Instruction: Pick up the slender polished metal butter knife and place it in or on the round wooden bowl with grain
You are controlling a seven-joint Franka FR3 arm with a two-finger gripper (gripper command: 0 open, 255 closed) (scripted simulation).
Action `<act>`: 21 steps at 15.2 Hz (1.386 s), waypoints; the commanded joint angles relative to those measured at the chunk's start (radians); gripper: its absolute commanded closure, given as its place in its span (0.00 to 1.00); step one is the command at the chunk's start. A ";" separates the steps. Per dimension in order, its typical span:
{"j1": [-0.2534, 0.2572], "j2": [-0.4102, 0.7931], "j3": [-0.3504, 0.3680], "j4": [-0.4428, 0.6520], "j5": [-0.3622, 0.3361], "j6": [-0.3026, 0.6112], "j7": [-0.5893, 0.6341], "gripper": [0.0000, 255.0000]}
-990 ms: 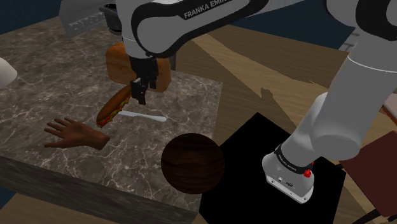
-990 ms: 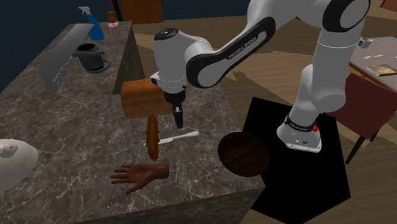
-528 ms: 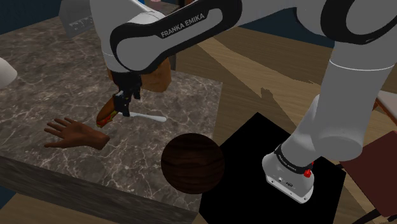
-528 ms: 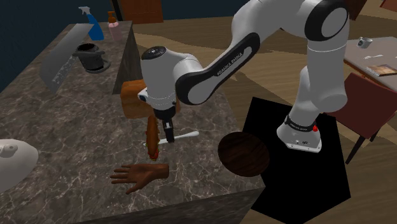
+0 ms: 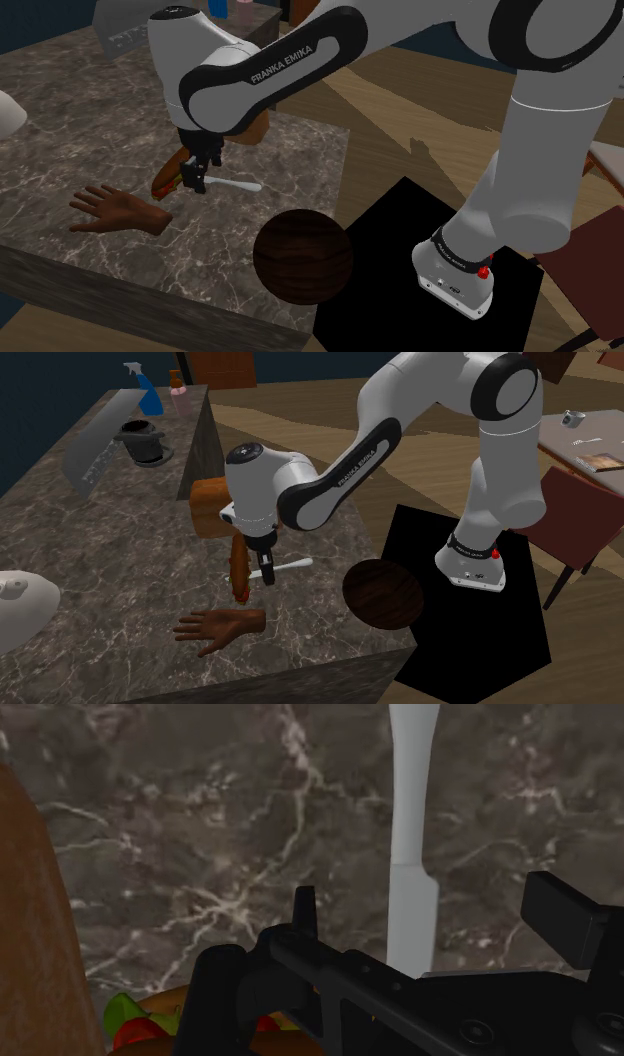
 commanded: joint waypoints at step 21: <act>-0.005 -0.036 0.007 0.030 0.015 -0.064 -0.008 1.00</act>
